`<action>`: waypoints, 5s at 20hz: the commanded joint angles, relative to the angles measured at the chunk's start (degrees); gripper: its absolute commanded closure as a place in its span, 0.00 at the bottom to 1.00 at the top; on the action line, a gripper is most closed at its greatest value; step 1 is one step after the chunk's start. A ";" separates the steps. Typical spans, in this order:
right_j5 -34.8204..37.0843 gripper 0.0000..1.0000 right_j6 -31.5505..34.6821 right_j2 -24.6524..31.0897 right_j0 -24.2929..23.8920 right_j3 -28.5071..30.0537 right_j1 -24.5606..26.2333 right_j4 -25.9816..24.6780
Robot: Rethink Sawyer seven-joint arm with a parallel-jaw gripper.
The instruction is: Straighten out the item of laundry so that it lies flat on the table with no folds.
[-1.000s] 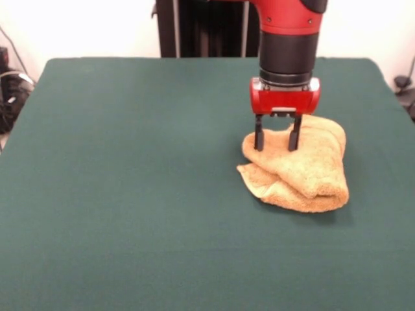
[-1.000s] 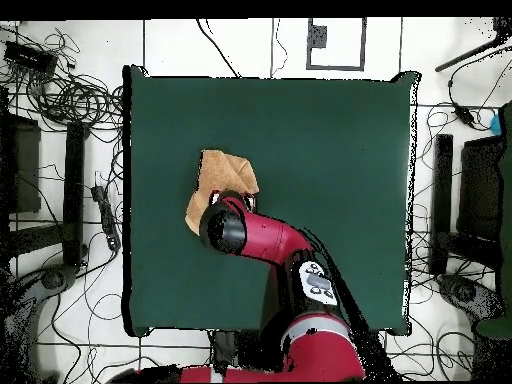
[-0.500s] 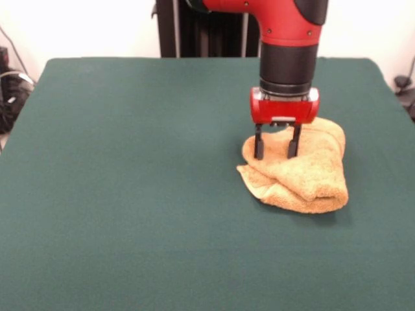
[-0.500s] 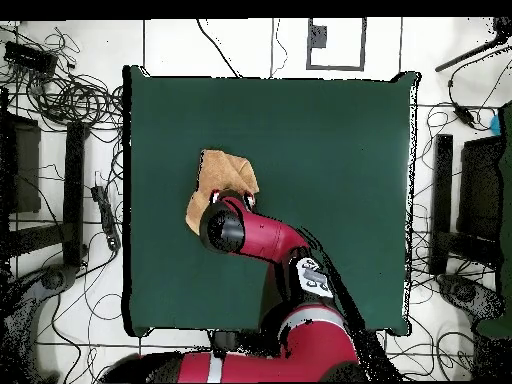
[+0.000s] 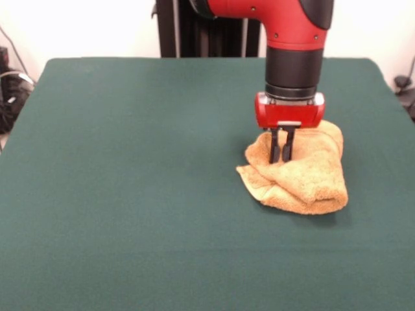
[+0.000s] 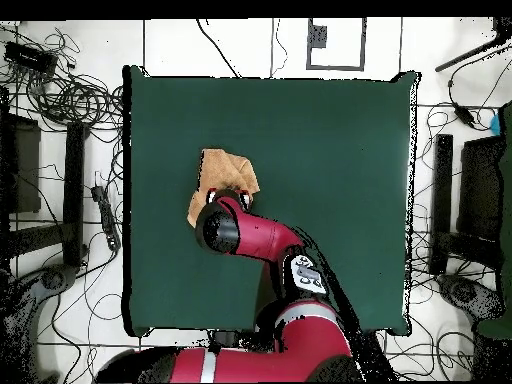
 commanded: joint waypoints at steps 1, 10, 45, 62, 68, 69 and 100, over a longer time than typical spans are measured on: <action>-0.73 1.00 9.30 4.02 0.45 -1.07 6.22 -1.30; 5.32 1.00 7.56 1.12 1.52 -0.74 1.23 -0.86; 19.32 1.00 0.81 -4.15 -1.17 -3.76 -9.06 -16.65; 20.29 1.00 0.86 -2.20 -6.08 -3.28 -11.77 -23.50; 20.61 1.00 1.66 -2.13 -6.08 -4.31 -11.41 -24.75; 20.53 1.00 1.79 -2.13 -6.09 -4.37 -11.36 -25.00; 22.82 1.00 -0.72 -0.46 -9.05 -6.63 -13.09 -30.13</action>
